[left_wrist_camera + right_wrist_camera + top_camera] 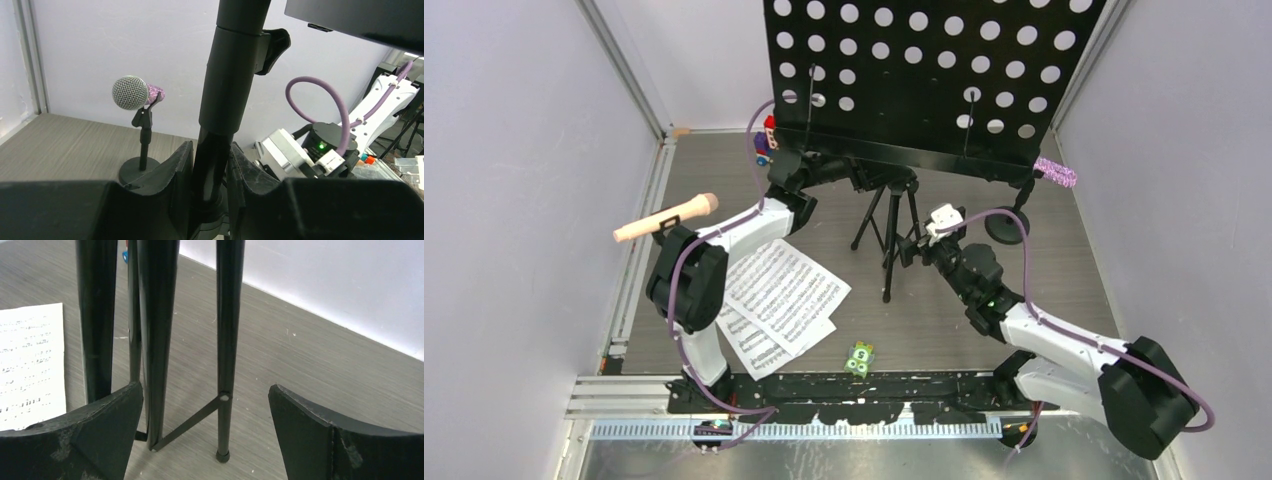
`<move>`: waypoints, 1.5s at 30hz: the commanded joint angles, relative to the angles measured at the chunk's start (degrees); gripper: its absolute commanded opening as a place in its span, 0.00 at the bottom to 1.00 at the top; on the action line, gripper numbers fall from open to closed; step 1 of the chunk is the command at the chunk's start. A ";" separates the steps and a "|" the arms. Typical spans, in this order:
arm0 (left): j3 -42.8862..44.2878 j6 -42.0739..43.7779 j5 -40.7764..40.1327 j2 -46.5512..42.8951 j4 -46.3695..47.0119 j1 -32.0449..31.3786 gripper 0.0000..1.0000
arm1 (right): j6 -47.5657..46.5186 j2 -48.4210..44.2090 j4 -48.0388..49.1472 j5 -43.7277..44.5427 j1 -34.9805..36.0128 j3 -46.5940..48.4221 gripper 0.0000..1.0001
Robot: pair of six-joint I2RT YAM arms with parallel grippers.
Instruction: Pack up the instrument practice props
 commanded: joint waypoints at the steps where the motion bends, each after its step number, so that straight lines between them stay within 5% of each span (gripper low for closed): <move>1: 1.35 -2.97 -0.59 -2.78 1.92 -0.06 0.08 | -0.39 1.42 9.15 -7.22 -3.32 4.73 1.00; 5: 1.76 -3.02 0.01 -2.87 1.45 -0.14 0.08 | -0.12 -2.52 4.59 -15.45 -5.50 5.48 1.00; 13: 1.86 -3.24 0.25 -2.63 1.55 -0.14 0.08 | -2.47 -16.80 -15.94 -14.87 -5.70 6.88 1.00; 35: 2.38 -4.60 2.33 -2.71 1.55 -0.13 0.06 | 1.40 5.07 1.04 -21.91 -8.76 13.61 1.00; 45: 2.80 -5.56 3.64 -2.29 1.57 -0.12 0.05 | 5.85 15.31 16.82 -27.73 -10.27 12.00 1.00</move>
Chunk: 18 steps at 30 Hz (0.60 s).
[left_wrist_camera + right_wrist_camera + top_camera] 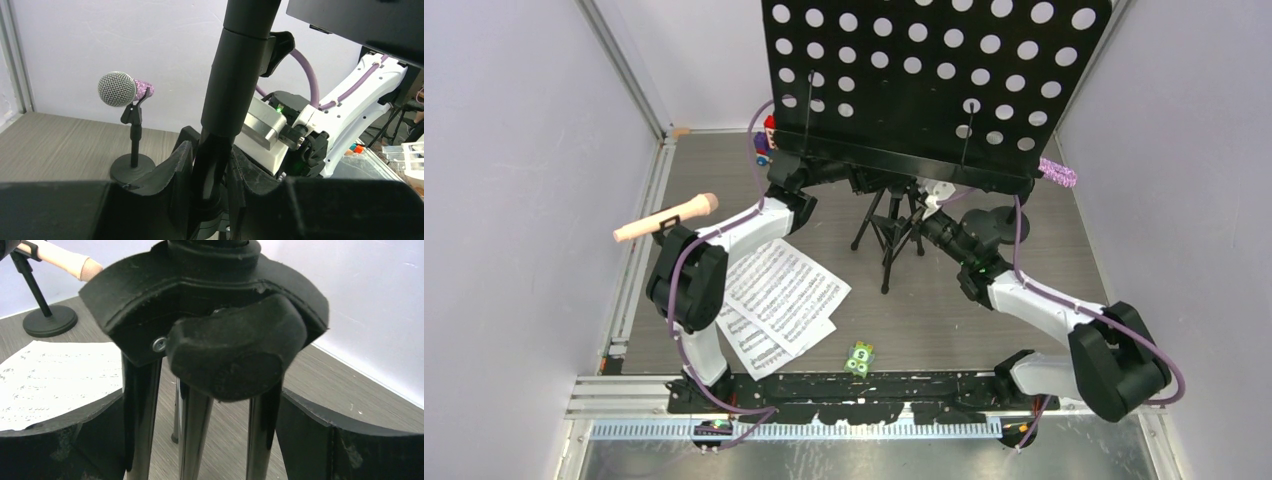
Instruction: Pack up the instrument practice props
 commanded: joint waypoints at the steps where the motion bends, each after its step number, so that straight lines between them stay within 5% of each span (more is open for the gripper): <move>1: 2.86 -4.72 0.96 -2.07 1.26 -0.13 0.05 | 1.16 3.06 10.78 -1.35 -0.81 0.08 1.00; 6: 3.48 -5.28 1.46 -1.81 1.47 -0.15 0.05 | 1.47 4.12 12.49 -3.28 -0.81 -1.00 0.86; 10: 3.82 -5.53 1.55 -1.90 1.39 -0.17 0.05 | 3.03 2.87 13.88 -0.73 -0.81 -2.00 0.36; 12: 4.00 -5.67 1.59 -1.98 1.28 -0.18 0.05 | 4.42 2.13 14.00 1.68 -0.83 -1.94 0.02; 18: 4.36 -5.52 1.52 -2.43 0.54 -0.14 0.05 | 5.19 -0.61 11.43 1.65 -0.81 -1.60 0.00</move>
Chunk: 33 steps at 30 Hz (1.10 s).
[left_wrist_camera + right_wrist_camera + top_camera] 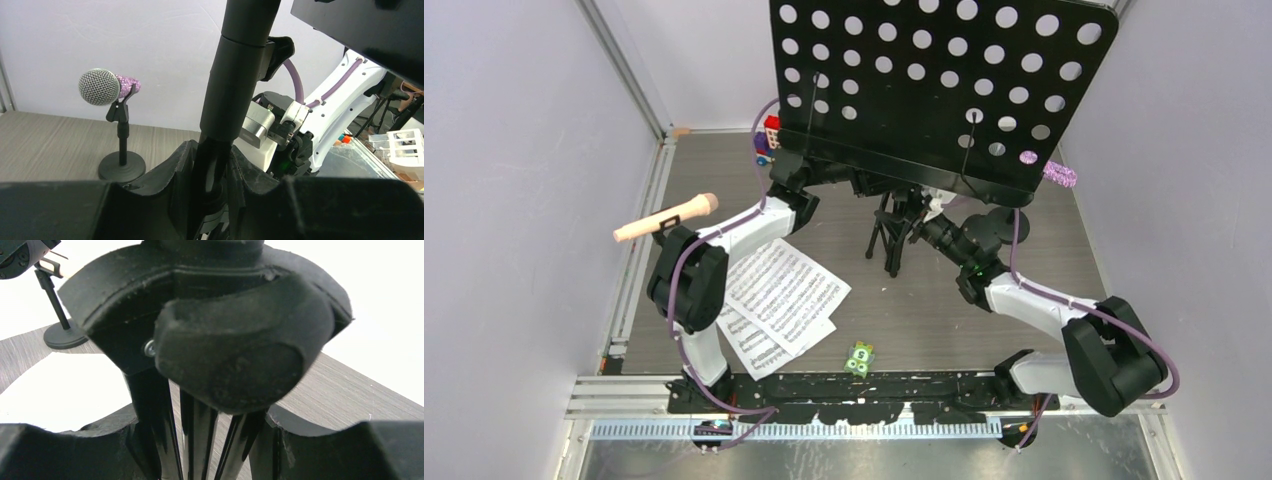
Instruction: Pack up the instrument practice props
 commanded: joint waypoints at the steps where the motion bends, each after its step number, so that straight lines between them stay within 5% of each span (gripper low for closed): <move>1: 3.33 -4.88 -1.34 -2.45 1.32 0.09 0.05 | 1.44 -3.79 2.11 3.41 -0.80 0.40 0.01; 3: 3.26 -4.94 -1.53 -2.39 1.34 0.08 0.05 | 1.68 -3.68 2.36 3.38 -0.78 0.11 0.18; 5: 3.16 -5.04 -1.78 -2.36 1.51 0.02 0.05 | 2.59 -3.06 2.57 3.30 -0.84 0.11 0.63; 7: 3.12 -5.28 -1.86 -2.30 1.84 0.03 0.05 | 3.50 -1.86 4.43 2.56 -0.78 -0.55 0.88; 8: 3.06 -5.46 -1.84 -2.28 2.05 0.04 0.05 | 4.03 -1.07 6.28 2.48 -0.83 -0.97 0.96; 11: 2.94 -5.70 -1.87 -2.20 2.34 0.02 0.05 | 5.49 1.56 11.16 2.90 -0.82 -1.52 1.00; 14: 2.94 -6.09 -1.89 -2.19 2.80 0.03 0.05 | 6.58 3.32 12.05 2.33 -0.81 -0.82 0.89; 19: 3.15 -6.28 -1.60 -2.35 2.67 0.06 0.06 | 7.27 5.24 14.06 1.15 -0.78 -0.52 0.31; 21: 2.86 -6.13 -1.52 -2.59 2.47 0.03 0.14 | 7.58 5.51 16.47 1.60 -0.78 -1.16 0.03; 27: -0.66 -1.50 -2.73 -5.89 -1.98 0.08 0.56 | 9.16 2.38 20.05 3.11 -0.79 -2.84 0.00; 33: -5.09 0.23 -4.11 -7.97 -1.01 0.18 0.66 | 7.81 -1.98 16.20 1.82 -0.70 -3.56 0.00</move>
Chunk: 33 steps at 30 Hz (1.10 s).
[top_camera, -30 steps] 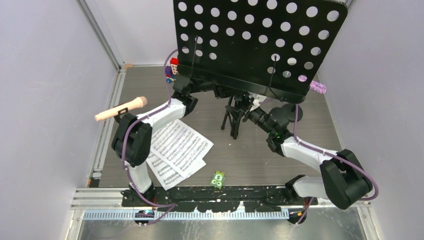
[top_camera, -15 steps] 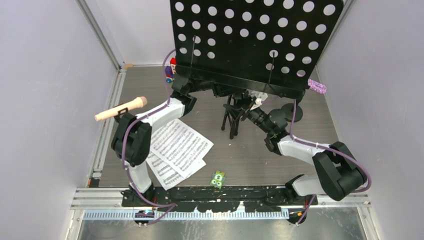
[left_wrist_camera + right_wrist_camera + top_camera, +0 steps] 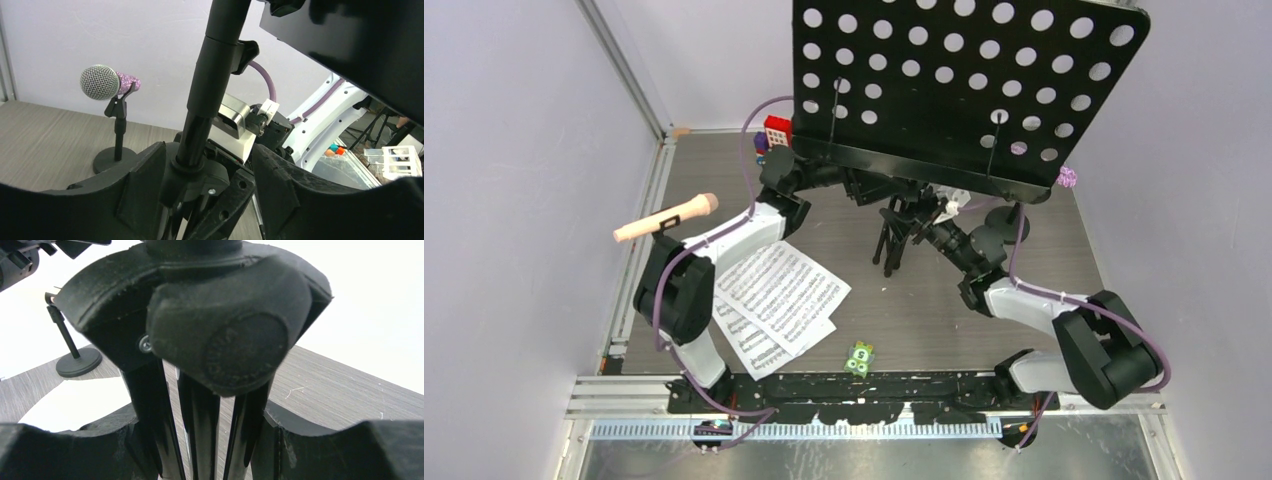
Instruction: Pack up the instrument practice props
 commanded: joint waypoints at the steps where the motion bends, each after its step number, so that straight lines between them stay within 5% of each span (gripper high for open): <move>1: -1.99 0.71 -1.81 -3.45 2.81 -0.06 0.67 | -0.66 -5.21 1.97 0.00 -0.02 0.78 0.01; 11: 2.65 -5.91 -0.91 1.71 12.46 -1.19 0.78 | -1.93 -9.32 -11.17 0.00 0.32 5.27 0.00; 17: 6.30 -1.70 1.98 4.61 10.35 -4.20 0.92 | -1.50 -8.10 -20.00 -1.51 0.30 11.08 0.00; 21: 6.63 0.56 -0.59 5.77 9.33 -4.00 0.91 | -1.77 -8.30 -20.97 -2.69 0.46 11.41 0.01; 23: 7.89 0.78 -1.71 6.54 9.30 -3.84 0.83 | -2.78 -8.41 -21.76 -3.24 0.78 11.23 0.01; 33: 13.13 -9.23 -2.13 11.32 18.83 -1.64 0.02 | -2.98 -9.15 -21.83 -2.41 1.36 9.79 0.00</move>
